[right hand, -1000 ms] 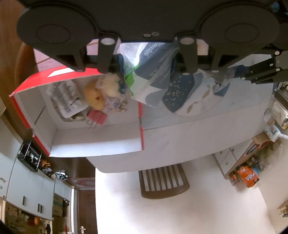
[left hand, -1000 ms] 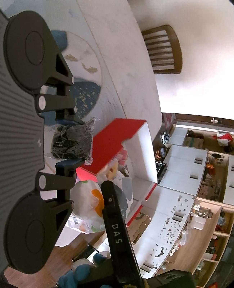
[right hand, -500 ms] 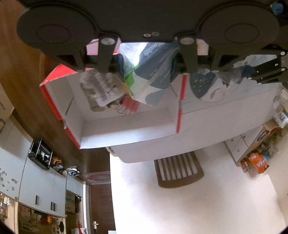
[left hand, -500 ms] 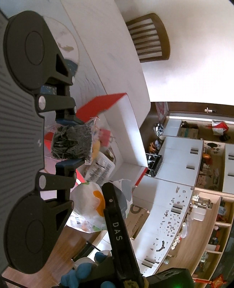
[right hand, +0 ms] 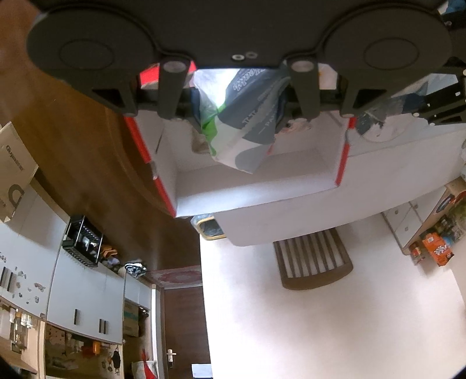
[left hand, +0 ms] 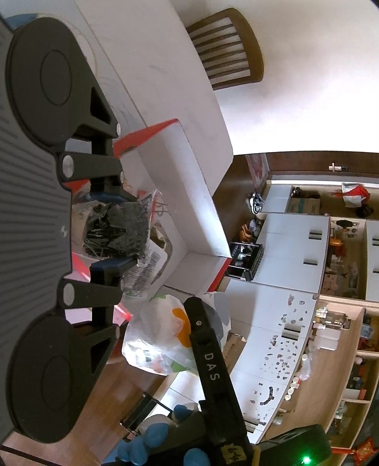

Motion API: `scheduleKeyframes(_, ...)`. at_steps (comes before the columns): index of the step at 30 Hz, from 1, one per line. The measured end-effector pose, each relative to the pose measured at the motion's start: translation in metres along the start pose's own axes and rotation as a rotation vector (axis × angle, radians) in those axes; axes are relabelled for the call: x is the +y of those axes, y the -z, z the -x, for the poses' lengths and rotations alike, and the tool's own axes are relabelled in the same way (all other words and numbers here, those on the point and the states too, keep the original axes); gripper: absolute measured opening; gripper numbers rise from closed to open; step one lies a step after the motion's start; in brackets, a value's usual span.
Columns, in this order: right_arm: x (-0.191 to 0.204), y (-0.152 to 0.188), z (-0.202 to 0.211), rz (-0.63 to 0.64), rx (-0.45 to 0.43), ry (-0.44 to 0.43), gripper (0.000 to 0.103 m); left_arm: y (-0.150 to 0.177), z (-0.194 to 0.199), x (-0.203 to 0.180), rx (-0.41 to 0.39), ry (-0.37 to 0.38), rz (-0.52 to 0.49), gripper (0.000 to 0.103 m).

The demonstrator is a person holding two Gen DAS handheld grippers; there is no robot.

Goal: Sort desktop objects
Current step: 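Lift and carry the cable bag and white plastic bag over the red box, then lower both tools into the box and open them to release the bags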

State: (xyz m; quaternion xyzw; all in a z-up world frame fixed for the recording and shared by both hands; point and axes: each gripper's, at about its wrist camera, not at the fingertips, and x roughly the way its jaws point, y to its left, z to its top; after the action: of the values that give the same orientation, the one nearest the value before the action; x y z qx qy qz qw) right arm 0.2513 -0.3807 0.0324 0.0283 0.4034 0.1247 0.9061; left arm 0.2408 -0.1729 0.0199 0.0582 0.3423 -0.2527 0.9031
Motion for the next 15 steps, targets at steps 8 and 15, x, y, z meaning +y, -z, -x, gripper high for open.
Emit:
scheduleKeyframes(8,-0.010,-0.013,-0.022,0.014,0.006,0.015,0.046,-0.019,-0.031,0.002,0.031,0.000,0.001,0.035)
scheduleKeyframes(15,-0.010,-0.016,-0.042,0.029,0.026,0.017,0.046,-0.030,-0.061,0.012,0.067,-0.015,0.002,0.035)
